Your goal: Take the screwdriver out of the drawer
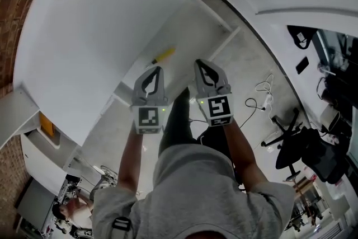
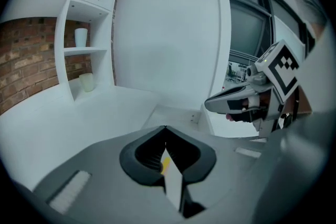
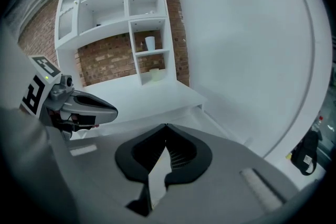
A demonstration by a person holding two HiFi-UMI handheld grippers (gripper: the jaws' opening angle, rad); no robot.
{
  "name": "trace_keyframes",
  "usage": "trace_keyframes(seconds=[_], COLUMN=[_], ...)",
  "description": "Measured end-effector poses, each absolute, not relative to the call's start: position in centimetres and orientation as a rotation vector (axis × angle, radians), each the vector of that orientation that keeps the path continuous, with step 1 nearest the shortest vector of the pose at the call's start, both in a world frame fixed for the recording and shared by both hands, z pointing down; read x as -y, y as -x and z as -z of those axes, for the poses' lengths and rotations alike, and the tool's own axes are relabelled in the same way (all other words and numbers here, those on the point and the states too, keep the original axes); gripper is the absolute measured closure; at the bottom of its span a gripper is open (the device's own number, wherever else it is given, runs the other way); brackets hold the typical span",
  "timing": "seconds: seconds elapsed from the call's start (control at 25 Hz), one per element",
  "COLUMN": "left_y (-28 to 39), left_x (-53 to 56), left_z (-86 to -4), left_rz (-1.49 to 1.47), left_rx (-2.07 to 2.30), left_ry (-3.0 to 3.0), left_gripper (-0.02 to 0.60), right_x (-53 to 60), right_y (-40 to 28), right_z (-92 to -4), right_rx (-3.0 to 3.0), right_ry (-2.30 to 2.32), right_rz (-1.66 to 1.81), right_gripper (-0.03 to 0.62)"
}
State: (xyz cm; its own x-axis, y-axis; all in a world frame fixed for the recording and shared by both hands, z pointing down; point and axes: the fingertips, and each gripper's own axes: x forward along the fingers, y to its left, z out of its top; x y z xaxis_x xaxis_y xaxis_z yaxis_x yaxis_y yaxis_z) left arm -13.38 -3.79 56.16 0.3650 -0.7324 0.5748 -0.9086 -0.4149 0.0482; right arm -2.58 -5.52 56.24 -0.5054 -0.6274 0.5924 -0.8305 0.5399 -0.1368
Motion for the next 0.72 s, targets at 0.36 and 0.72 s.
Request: trace_keyframes(seconds=[0.36,0.72], left_y=[13.7,13.0], left_x=[4.5,5.3], left_z=[-63.2,-67.9], left_rz=[-0.753,-0.855], left_rx=[1.322,1.237], left_ry=[-2.263,-2.260], left_gripper=[0.569,0.568], right_x=[6.3,6.5], right_y=[4.1,3.3], right_z=[-61.2,-63.6], right_rx=[2.254,2.211], right_ry=[-1.155,-1.154], right_rz=[-0.602,-0.661], right_gripper=[0.591,0.591])
